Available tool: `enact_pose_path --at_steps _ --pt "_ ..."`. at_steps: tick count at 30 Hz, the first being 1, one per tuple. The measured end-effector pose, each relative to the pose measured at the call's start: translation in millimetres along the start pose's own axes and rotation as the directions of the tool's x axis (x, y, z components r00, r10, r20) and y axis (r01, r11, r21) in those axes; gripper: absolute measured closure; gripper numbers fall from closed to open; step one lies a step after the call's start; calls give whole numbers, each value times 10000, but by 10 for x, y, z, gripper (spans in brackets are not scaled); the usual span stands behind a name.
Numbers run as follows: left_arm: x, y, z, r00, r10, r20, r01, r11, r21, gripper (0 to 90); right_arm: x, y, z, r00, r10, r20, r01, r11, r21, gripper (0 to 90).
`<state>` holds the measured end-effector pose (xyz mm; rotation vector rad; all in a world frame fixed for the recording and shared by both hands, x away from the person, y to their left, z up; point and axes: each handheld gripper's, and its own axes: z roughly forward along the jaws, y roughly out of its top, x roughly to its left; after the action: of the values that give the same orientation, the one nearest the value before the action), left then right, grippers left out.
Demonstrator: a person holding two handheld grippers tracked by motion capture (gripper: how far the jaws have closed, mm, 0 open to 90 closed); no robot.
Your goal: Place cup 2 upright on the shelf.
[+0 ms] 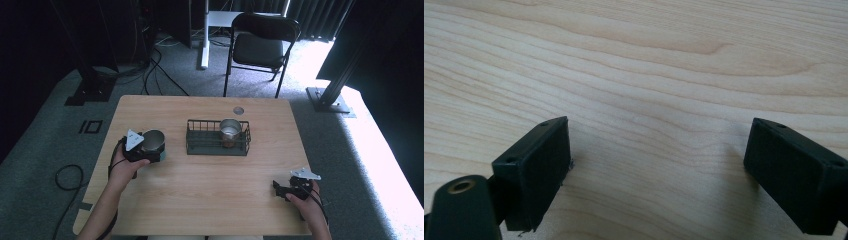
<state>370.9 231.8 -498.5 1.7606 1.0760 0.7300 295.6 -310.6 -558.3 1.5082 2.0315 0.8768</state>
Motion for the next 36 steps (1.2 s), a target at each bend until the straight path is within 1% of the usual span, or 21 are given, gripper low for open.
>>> enact_pose_path --at_steps 3,6,9,11,12,17,19,21,23,26,28,36 --pt "-8 15 26 10000 72 59 -72 10000 6 6 0 0 0 10000 1 1 -1 10000 1 108" --pt "-11 19 58 9997 244 10 -244 9996 104 7 0 0 0 10000 3 1 -3 10000 1 108" --pt "-8 10 81 10000 80 32 -80 9999 140 7 0 0 0 10000 1 2 -1 10000 1 108" --pt "-7 1 87 9998 174 -98 -172 9996 207 40 1 0 0 10000 0 2 0 10000 0 108" --pt "-6 -1 88 9999 138 -82 -136 9997 222 57 0 0 0 10000 -1 1 1 10000 1 109" --pt "-4 -5 95 9997 156 -182 -154 9998 151 65 0 0 0 10000 1 2 -1 10000 1 108" --pt "1 -4 99 9997 50 -232 -47 9999 119 67 1 0 0 10000 1 2 -1 10000 1 108" --pt "0 8 93 9997 74 -243 -68 9997 236 68 0 0 0 10000 -1 2 1 10000 1 108" --pt "-2 24 85 9997 81 -234 -74 9995 313 69 0 0 0 10000 0 1 0 10000 1 108" --pt "2 60 66 9996 -24 -274 32 9995 316 69 0 0 0 10000 1 3 -1 10000 3 109" --pt "1 94 51 9996 11 -271 -2 9995 319 70 1 0 0 10000 1 2 -1 10000 4 109" --pt "-24 265 -17 9999 7 -103 -6 9999 126 70 1 0 0 10000 5 2 -5 10000 4 108"
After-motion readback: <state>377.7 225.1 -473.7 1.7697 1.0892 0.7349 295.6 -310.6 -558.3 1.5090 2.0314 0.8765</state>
